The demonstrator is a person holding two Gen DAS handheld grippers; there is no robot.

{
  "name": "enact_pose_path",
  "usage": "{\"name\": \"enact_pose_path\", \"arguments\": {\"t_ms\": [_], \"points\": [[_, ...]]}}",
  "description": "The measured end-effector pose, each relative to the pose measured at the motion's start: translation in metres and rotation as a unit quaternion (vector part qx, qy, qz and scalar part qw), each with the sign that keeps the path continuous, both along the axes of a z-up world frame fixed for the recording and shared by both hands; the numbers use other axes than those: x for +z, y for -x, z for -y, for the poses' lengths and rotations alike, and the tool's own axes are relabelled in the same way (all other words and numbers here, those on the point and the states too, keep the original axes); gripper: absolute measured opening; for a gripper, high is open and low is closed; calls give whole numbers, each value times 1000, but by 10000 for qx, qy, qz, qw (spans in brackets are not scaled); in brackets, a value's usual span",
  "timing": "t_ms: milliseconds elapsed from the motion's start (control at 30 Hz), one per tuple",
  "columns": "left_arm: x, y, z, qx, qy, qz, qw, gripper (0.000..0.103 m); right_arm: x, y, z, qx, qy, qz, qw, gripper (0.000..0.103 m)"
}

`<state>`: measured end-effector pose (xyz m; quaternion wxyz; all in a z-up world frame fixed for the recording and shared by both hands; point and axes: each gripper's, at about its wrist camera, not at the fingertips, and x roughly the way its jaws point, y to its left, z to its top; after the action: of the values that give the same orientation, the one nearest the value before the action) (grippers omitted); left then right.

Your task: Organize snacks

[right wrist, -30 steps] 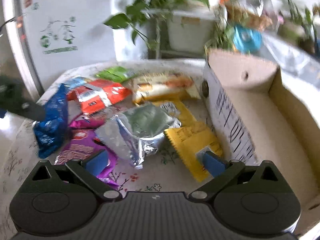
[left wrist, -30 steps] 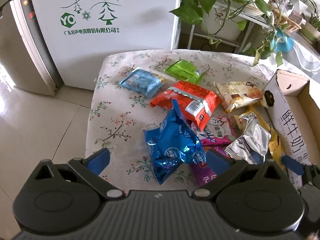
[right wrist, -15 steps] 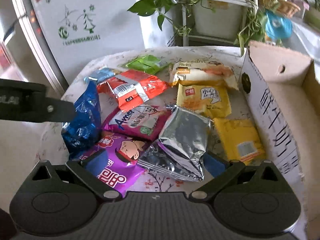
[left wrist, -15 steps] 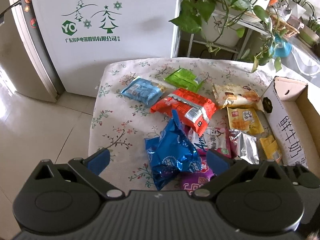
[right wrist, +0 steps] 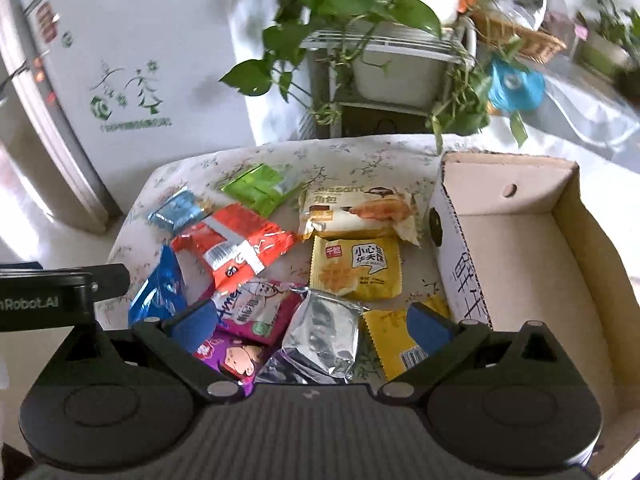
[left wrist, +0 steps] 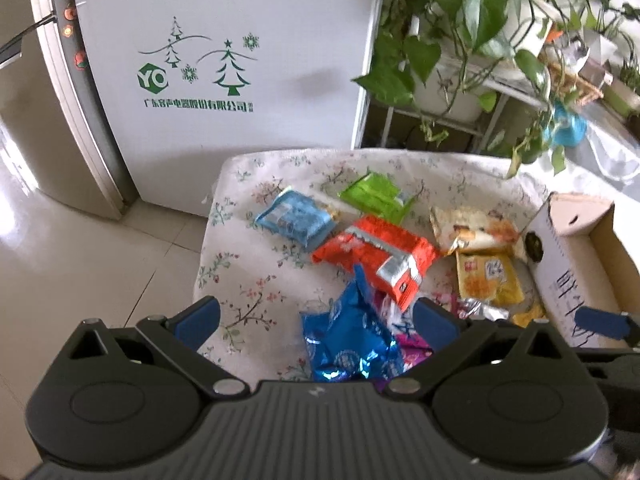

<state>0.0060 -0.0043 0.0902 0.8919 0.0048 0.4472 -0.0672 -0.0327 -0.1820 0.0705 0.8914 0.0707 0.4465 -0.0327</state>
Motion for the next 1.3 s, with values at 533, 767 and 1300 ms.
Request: {"name": "enact_pose_path", "arguments": {"t_ms": [533,767,1300], "points": [[-3,-10,-2,237,-277,-27,9993,102,9,-27,3,-349,264,-184,9989,103],[-13,-8,7,106,-476,-221,9986,102,-1,-29,-1,-391,362,-441,9976,103],[-23,-9,8,105,-340,-514,9980,101,-7,-27,-2,-323,574,-649,9957,103]]}}
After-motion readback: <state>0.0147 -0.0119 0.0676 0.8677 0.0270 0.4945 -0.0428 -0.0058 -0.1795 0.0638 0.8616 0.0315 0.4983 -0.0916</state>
